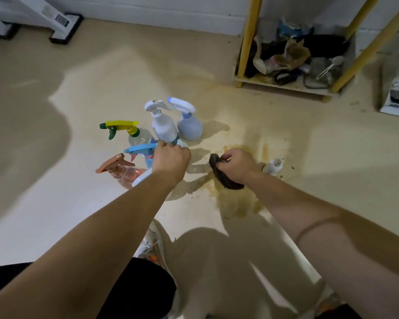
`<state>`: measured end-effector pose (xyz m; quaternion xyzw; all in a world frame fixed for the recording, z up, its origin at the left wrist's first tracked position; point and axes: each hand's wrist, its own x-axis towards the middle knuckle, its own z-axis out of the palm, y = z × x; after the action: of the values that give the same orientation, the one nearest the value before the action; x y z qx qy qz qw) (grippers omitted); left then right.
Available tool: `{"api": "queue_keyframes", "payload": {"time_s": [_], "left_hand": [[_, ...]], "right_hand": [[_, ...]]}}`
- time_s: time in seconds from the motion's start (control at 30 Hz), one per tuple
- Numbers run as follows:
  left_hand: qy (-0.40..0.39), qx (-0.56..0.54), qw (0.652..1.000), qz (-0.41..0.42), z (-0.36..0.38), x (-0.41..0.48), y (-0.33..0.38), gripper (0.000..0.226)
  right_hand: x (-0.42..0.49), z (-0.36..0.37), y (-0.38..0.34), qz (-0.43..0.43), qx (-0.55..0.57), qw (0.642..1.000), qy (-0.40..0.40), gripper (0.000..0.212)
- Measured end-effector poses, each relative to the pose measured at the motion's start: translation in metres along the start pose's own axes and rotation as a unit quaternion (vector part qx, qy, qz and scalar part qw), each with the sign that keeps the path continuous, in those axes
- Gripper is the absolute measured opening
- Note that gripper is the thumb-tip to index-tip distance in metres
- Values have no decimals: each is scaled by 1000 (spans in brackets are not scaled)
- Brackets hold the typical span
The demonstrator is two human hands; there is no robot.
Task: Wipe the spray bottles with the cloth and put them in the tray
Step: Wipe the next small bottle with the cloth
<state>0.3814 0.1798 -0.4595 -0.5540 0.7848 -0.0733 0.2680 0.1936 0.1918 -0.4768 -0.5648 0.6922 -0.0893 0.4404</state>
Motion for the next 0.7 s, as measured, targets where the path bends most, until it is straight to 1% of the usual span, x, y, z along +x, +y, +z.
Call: {"api": "queue_keyframes", "payload": {"time_s": [0.13, 0.33, 0.47, 0.6, 0.7], "left_hand": [[-2, -5, 1000, -3, 1, 11, -4, 15], [-21, 1, 1000, -8, 4, 19, -6, 17], [-25, -17, 999, -10, 3, 19, -7, 16], [-14, -37, 999, -14, 3, 15, -10, 21], [-1, -50, 999, -16, -3, 8, -8, 18]], "right_hand": [[2, 0, 3, -3, 4, 1000, -5, 27], [0, 2, 10, 9, 1, 1000, -12, 27], [-3, 0, 11, 12, 3, 1000, -10, 25], [-9, -7, 9, 12, 1, 1000, 0, 26], [-18, -16, 7, 11, -10, 1000, 12, 27]]}}
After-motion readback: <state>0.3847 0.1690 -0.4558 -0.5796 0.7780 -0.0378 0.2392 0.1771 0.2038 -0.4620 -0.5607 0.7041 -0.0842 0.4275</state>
